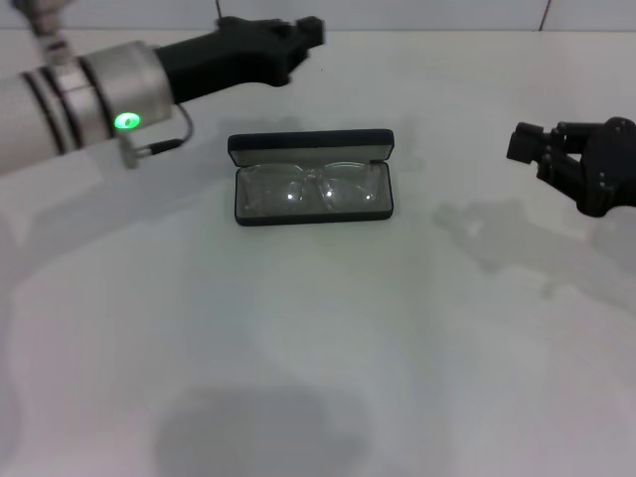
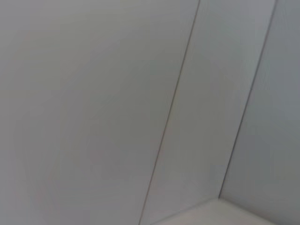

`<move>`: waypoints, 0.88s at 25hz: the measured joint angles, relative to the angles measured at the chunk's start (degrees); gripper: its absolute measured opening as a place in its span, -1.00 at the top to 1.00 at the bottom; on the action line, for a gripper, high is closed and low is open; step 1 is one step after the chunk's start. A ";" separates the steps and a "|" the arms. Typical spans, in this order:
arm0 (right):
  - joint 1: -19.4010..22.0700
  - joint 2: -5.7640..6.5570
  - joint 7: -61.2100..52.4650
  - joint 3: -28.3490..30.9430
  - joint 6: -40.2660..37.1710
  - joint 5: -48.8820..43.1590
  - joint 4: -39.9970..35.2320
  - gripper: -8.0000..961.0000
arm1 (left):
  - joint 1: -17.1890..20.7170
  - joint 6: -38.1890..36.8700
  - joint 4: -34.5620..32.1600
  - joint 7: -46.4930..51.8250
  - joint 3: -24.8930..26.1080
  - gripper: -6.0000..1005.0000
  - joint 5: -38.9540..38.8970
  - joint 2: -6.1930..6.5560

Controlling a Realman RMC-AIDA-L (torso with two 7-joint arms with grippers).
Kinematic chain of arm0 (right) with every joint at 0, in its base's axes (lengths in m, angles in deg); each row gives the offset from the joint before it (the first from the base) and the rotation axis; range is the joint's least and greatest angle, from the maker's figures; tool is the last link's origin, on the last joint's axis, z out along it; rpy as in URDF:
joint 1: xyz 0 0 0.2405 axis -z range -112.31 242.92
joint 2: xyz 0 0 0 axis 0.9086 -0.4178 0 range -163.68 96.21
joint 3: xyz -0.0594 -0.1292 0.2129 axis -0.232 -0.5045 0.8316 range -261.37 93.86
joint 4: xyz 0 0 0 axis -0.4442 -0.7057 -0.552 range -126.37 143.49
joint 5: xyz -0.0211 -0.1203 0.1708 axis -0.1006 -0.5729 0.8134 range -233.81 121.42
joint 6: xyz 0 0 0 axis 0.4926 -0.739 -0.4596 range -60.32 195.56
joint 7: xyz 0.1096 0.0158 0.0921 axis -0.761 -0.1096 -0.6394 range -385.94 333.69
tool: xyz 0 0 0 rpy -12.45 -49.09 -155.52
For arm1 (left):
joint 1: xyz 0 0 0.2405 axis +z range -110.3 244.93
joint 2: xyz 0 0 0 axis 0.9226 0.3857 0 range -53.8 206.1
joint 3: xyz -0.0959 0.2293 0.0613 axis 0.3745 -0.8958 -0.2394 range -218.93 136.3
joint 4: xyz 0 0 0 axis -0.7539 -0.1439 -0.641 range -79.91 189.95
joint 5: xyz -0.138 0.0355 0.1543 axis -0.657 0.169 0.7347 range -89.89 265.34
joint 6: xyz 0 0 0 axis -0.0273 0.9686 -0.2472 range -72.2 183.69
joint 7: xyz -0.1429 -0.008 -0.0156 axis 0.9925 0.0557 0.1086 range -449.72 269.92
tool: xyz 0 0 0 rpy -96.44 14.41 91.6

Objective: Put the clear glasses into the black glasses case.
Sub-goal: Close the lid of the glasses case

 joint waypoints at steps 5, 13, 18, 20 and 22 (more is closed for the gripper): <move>0.16 -0.15 -0.51 -0.18 -2.19 0.13 0.42 0.77 | -2.10 6.53 8.32 -6.39 -2.31 0.68 -6.61 -0.66; -0.18 -0.26 -0.54 -0.20 -2.56 0.38 0.88 0.77 | -1.24 11.19 11.13 -6.98 -5.55 0.67 -7.34 -0.55; -0.56 -0.19 -0.54 0.35 -2.50 0.51 0.61 0.77 | -0.62 12.86 13.60 -7.47 -8.03 0.67 -7.57 -0.71; -0.56 -0.10 -0.54 0.65 -2.64 0.65 0.28 0.77 | 0.05 12.89 14.21 -7.65 -8.37 0.66 -7.79 -0.73; -0.58 -0.05 -0.56 0.68 -2.56 0.71 0.16 0.77 | 0.88 12.87 14.71 -7.72 -8.43 0.66 -7.91 -0.87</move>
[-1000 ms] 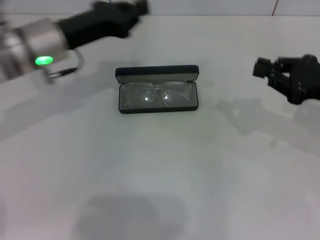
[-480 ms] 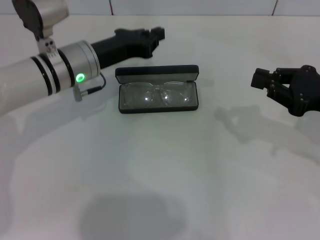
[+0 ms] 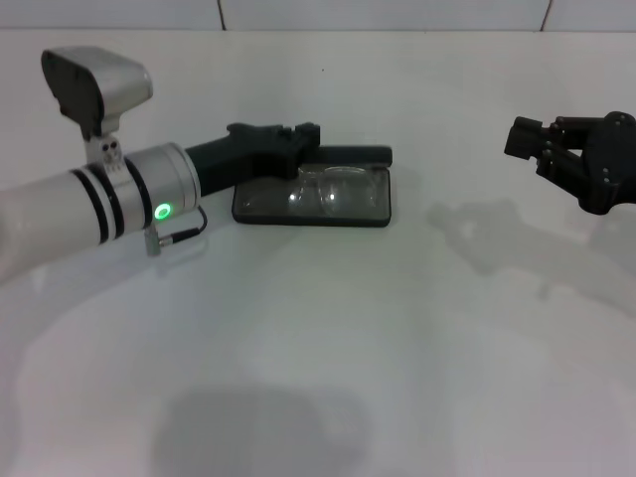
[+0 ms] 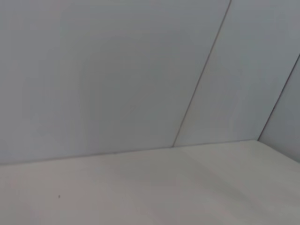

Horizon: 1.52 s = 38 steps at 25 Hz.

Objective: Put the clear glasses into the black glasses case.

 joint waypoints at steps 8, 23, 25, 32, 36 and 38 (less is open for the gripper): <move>-0.60 0.06 0.12 0.06 0.32 0.03 0.00 0.76 | 1.86 -1.84 3.03 -2.71 -0.12 0.65 -1.44 -0.09; -3.87 1.54 0.09 -0.43 -1.43 -7.31 -4.00 0.76 | 22.92 -33.56 -36.13 -0.23 -4.26 0.57 -4.85 0.79; -4.88 1.15 -0.61 -0.46 -1.89 -10.00 -5.08 0.76 | 25.41 -34.37 -38.67 -0.15 -4.26 0.44 -3.92 0.85; -5.44 -0.27 -0.30 -2.35 -5.39 -14.52 -9.39 0.40 | 28.32 -37.40 -40.41 0.84 -3.59 -0.08 -0.43 1.12; -6.37 -0.29 0.45 -4.59 -5.90 -14.78 -9.97 0.04 | 28.90 -38.92 -39.69 0.93 -3.56 -0.34 0.47 1.20; -6.37 -0.41 0.71 -4.87 -5.87 -14.79 -10.59 -0.15 | 28.66 -39.78 -39.13 1.05 -3.55 -0.41 1.82 1.39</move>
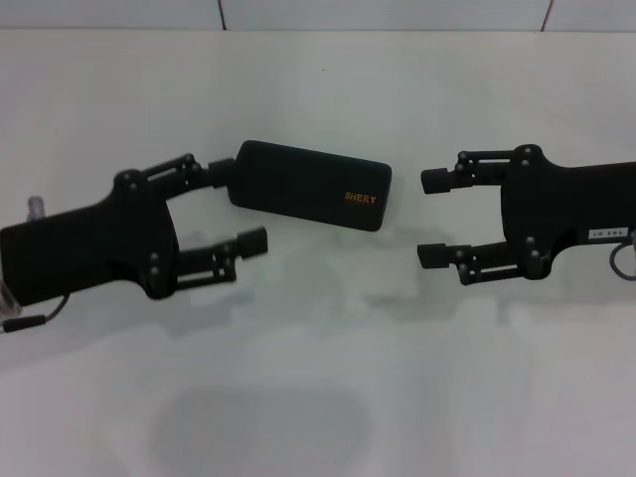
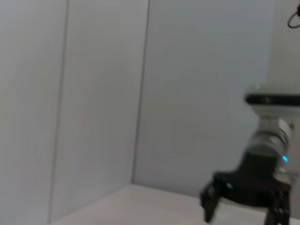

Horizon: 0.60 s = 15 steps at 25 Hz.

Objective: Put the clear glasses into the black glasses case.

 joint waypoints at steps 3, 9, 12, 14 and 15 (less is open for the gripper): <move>-0.10 0.07 0.07 -0.31 -0.26 -0.09 -0.46 -0.35 | -0.40 -1.00 0.24 0.76 -0.22 -0.52 2.10 0.43; 0.55 0.01 2.60 -1.08 0.33 -0.12 -0.83 -0.58 | -1.15 -3.13 0.26 1.64 -0.19 -0.74 2.62 0.51; 0.89 -0.03 3.05 -1.39 0.89 0.83 -0.67 -0.59 | -1.28 -3.15 0.25 1.70 -0.19 -0.74 2.63 0.50; 0.90 -0.04 3.15 -1.92 0.69 1.14 -0.64 -0.59 | -1.42 -3.16 0.26 1.75 -0.32 -0.74 2.70 0.46; 0.91 -0.05 3.16 -2.13 0.63 1.14 -0.69 -0.59 | -1.52 -3.17 0.25 1.77 -0.35 -0.74 2.84 0.44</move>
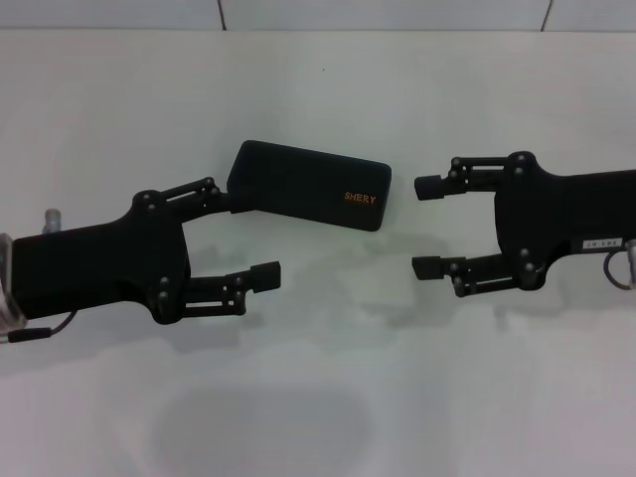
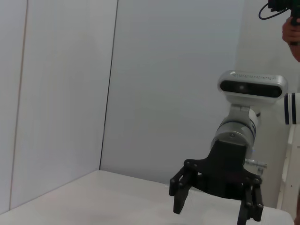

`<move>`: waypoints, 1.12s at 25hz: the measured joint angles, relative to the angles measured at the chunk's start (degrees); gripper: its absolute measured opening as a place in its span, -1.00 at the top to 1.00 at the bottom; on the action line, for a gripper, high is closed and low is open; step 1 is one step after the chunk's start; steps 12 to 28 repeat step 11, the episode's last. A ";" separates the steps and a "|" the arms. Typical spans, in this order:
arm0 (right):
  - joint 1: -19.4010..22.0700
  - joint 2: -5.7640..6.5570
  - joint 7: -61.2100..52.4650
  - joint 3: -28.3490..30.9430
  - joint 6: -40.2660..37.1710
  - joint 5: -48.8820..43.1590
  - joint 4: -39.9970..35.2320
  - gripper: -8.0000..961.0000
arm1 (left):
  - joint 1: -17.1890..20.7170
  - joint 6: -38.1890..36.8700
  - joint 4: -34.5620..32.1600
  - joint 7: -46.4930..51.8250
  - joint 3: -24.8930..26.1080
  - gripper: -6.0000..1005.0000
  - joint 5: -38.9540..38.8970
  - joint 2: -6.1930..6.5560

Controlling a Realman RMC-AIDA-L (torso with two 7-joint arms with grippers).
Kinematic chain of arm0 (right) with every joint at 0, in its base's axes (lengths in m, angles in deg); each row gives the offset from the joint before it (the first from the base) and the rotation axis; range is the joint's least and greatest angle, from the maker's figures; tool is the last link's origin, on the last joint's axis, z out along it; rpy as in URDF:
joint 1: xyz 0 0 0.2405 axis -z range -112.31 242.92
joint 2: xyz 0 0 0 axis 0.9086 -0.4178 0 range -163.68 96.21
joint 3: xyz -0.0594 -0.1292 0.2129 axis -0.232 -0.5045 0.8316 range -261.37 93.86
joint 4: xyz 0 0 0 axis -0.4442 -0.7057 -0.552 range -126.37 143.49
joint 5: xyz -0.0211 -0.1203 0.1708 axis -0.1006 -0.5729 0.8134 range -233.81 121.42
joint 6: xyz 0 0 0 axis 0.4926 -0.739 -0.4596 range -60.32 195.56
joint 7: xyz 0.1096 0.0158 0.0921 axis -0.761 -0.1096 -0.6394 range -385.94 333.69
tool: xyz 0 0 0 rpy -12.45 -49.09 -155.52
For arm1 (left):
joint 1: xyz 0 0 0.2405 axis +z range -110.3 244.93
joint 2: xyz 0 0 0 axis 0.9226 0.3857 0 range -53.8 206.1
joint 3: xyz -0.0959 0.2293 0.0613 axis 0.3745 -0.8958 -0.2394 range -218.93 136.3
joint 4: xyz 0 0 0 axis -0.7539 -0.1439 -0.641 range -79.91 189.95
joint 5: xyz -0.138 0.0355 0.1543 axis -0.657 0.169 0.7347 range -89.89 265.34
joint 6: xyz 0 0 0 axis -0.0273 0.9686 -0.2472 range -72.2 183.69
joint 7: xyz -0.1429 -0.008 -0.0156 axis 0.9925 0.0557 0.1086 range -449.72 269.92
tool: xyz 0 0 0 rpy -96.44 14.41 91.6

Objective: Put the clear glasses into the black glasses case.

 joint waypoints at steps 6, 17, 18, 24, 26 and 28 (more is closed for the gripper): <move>0.17 -0.01 0.00 -0.33 -0.21 -0.01 0.02 -0.59 | -0.47 0.01 0.39 0.63 0.24 -0.74 1.49 -0.23; 0.31 -0.06 0.00 -0.33 -0.21 0.19 -0.31 -0.59 | -0.53 0.09 0.61 0.63 0.26 -0.74 1.62 -0.29; 0.31 -0.06 0.00 -0.33 -0.21 0.19 -0.31 -0.59 | -0.53 0.09 0.61 0.63 0.26 -0.74 1.62 -0.29; 0.31 -0.06 0.00 -0.33 -0.21 0.19 -0.31 -0.59 | -0.53 0.09 0.61 0.63 0.26 -0.74 1.62 -0.29; 0.31 -0.06 0.00 -0.33 -0.21 0.19 -0.31 -0.59 | -0.53 0.09 0.61 0.63 0.26 -0.74 1.62 -0.29; 0.31 -0.06 0.00 -0.33 -0.21 0.19 -0.31 -0.59 | -0.53 0.09 0.61 0.63 0.26 -0.74 1.62 -0.29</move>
